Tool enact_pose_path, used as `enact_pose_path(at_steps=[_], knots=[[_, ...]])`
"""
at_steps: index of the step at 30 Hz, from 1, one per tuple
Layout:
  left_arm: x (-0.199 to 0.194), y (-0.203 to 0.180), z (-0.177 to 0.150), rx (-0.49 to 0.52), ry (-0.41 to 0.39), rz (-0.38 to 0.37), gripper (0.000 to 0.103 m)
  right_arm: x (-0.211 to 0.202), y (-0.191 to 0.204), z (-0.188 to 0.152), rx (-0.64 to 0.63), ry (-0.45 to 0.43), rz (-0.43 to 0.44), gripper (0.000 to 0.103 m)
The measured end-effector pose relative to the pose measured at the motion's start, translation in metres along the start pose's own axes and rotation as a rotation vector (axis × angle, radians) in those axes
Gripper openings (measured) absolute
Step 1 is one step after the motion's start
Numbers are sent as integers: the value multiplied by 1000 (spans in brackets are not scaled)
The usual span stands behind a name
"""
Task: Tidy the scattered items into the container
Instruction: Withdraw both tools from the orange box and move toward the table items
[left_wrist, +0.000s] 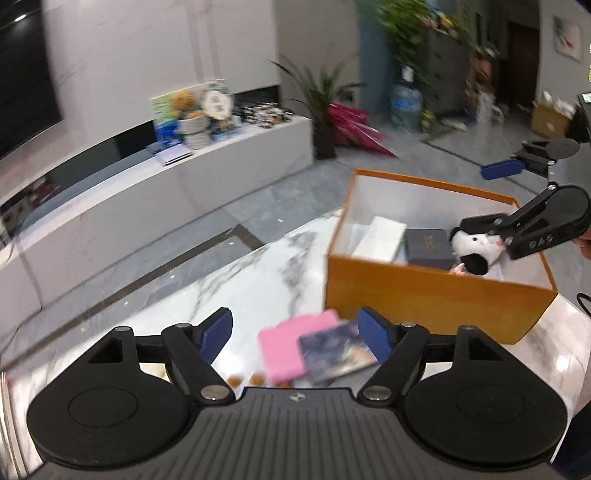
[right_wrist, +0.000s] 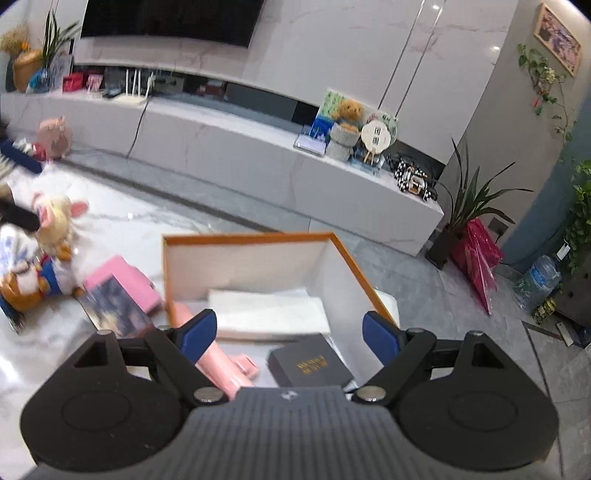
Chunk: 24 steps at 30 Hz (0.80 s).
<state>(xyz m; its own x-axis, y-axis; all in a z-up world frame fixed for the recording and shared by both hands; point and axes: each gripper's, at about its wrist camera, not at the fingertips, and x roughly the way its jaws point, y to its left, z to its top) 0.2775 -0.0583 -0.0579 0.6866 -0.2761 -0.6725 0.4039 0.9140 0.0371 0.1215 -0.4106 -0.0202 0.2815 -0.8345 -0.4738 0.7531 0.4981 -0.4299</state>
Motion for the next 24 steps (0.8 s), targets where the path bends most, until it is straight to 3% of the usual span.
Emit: enact_pose_path(at_steps=[4, 8, 15, 24], knots=[[-9, 18, -6, -8, 19, 41, 89, -5, 18, 2, 40, -42, 43, 88], [-11, 20, -23, 39, -38, 109, 91, -1, 53, 6, -26, -79, 90, 89], [-5, 12, -57, 71, 3, 44, 91, 25, 112, 5, -162, -61, 154, 89], [7, 35, -100, -39, 35, 33, 91, 49, 154, -3, -261, -1, 212, 89]])
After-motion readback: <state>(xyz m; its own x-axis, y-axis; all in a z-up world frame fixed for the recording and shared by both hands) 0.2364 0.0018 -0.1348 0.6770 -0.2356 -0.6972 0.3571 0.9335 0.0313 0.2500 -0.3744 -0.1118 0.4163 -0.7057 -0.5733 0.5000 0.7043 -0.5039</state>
